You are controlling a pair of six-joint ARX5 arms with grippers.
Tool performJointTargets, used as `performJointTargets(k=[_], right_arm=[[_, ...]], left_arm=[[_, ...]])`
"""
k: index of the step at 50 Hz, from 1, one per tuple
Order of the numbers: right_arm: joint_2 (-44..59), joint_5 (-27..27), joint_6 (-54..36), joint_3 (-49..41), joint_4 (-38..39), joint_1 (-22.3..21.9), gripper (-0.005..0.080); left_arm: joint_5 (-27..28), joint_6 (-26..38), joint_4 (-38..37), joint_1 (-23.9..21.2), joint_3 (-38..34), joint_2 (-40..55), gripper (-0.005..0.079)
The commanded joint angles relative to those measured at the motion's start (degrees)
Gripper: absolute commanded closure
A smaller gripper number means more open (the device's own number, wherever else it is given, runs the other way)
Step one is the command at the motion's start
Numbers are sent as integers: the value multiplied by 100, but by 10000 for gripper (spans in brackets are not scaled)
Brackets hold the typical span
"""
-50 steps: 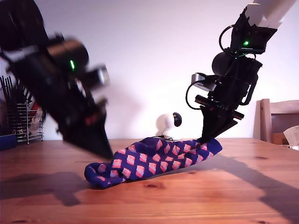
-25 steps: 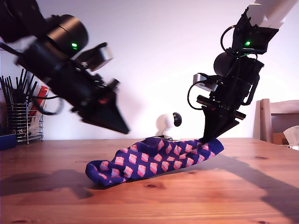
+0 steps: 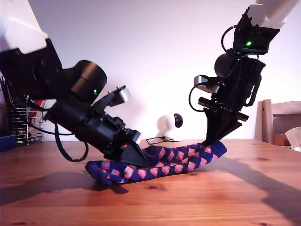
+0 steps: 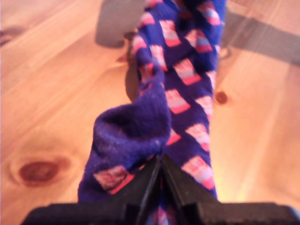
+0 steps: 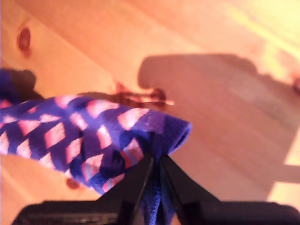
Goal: Fold the socks in front of you. After folding them, place them to the left side.
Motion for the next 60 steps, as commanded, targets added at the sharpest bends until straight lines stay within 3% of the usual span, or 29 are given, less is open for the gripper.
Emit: performJointTargets(k=[1, 37, 47, 60], right_arm=[[-13, -22, -39, 50, -63, 164, 765], [-944, -26, 181, 514, -680, 1207, 765], [-957, -20, 219, 535, -918, 1478, 765], [-957, 2, 332, 535, -693, 1967, 765]], left_arm=[[-4, -20, 118, -31, -42, 186, 763], [-177, -177, 114, -166, -42, 212, 763], [-280, -684, 227, -166, -42, 212, 763], [-170, -938, 216, -195, -42, 212, 763]])
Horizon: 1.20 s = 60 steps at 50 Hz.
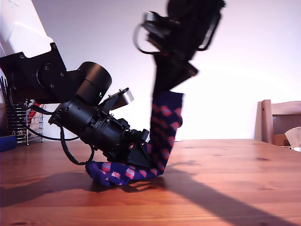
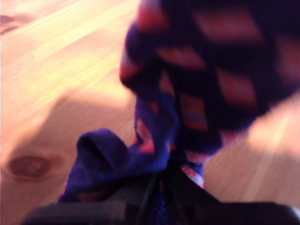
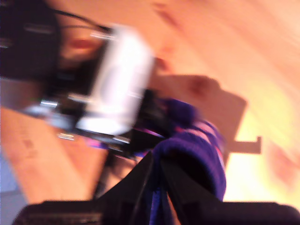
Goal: Fold the socks in front of you. After folding them, place them to the left side.
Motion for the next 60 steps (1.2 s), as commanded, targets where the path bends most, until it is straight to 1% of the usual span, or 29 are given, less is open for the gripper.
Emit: performJointTargets(k=[1, 6, 10, 19, 29, 38, 47, 52, 55, 60], right_arm=[[35, -11, 26, -52, 81, 92, 765], [35, 101, 46, -52, 105, 160, 765], [35, 205, 90, -52, 81, 153, 765], [35, 216, 90, -52, 81, 127, 765], [35, 214, 87, -52, 72, 127, 765], [35, 214, 87, -52, 48, 127, 765], [35, 208, 114, -52, 17, 136, 765], [35, 160, 133, -52, -57, 168, 765], [35, 122, 157, -52, -92, 190, 765], [35, 98, 181, -52, -122, 302, 765]], left_arm=[[129, -81, 44, -46, -42, 142, 763], [452, -184, -22, -46, -42, 83, 763], [570, -208, -160, -44, -42, -74, 763], [588, -181, -625, -44, -42, -533, 763], [459, -72, -1191, -39, -42, -918, 763], [181, 229, -1766, -13, -42, -1231, 763], [129, 568, -2664, 157, -42, -1519, 763], [-81, 750, -3095, 271, -42, -1733, 763], [-199, 774, -3327, 354, -42, -1880, 763], [-212, 839, -3639, 542, -42, -2124, 763]])
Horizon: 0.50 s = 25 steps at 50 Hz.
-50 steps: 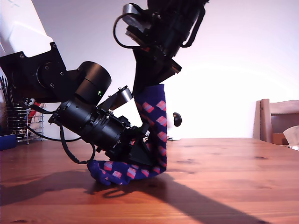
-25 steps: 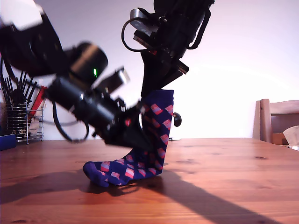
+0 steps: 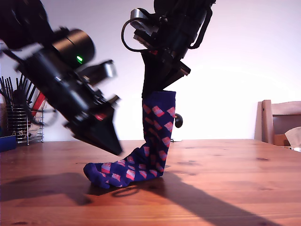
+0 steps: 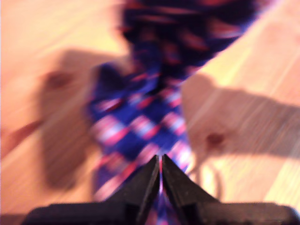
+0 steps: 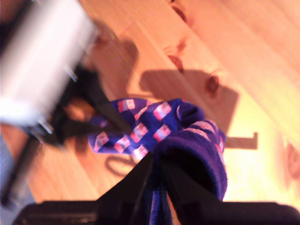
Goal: Fold the socks in front of you. After folding them, place them to the left side.
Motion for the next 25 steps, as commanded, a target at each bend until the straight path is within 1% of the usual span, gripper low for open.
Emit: performJointTargets(k=[1, 15, 25], right_arm=[[35, -52, 33, -52, -2, 177, 765], [35, -46, 284, -52, 125, 649, 765], [114, -46, 461, -52, 197, 942, 764]], left_arm=[[-2, 81, -131, 129, -42, -216, 763], [-15, 184, -1008, 713, -42, -610, 763], [-39, 186, -1276, 1207, -42, -1078, 763]])
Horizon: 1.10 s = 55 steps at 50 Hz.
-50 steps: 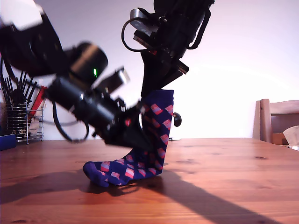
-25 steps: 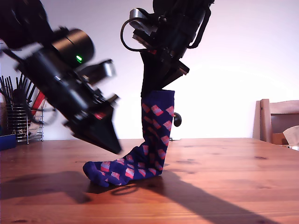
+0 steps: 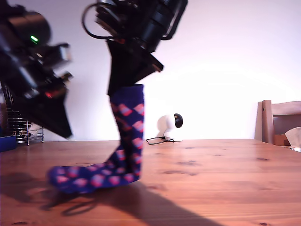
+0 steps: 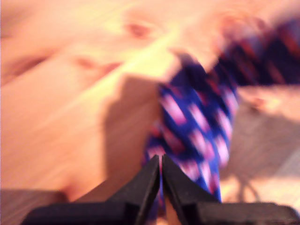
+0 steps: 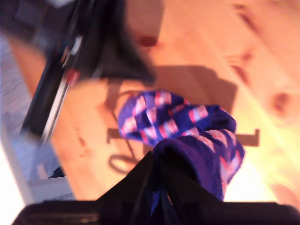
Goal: Fold the socks in front of you. After folding them, place them to the left side.
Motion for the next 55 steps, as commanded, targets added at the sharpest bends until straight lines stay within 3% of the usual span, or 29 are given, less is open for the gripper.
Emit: performJointTargets(k=[1, 9, 25, 42, 47, 55], right_arm=[[136, -42, 103, -52, 76, 98, 759], [339, -17, 291, -52, 321, 326, 571], [636, -66, 743, -52, 798, 874, 540], [636, -581, 964, -52, 1093, 942, 540], [636, -566, 907, -52, 1106, 931, 549], [634, -284, 605, -50, 811, 647, 744]], left_arm=[[15, 39, -48, 129, -42, -302, 763], [20, 74, -317, 382, -42, -638, 763], [7, 68, -522, 503, -42, -905, 763], [0, 68, -588, 699, -42, -1296, 763], [262, 46, -800, 697, -42, -1290, 763], [737, 0, -850, 573, -42, -1248, 763]])
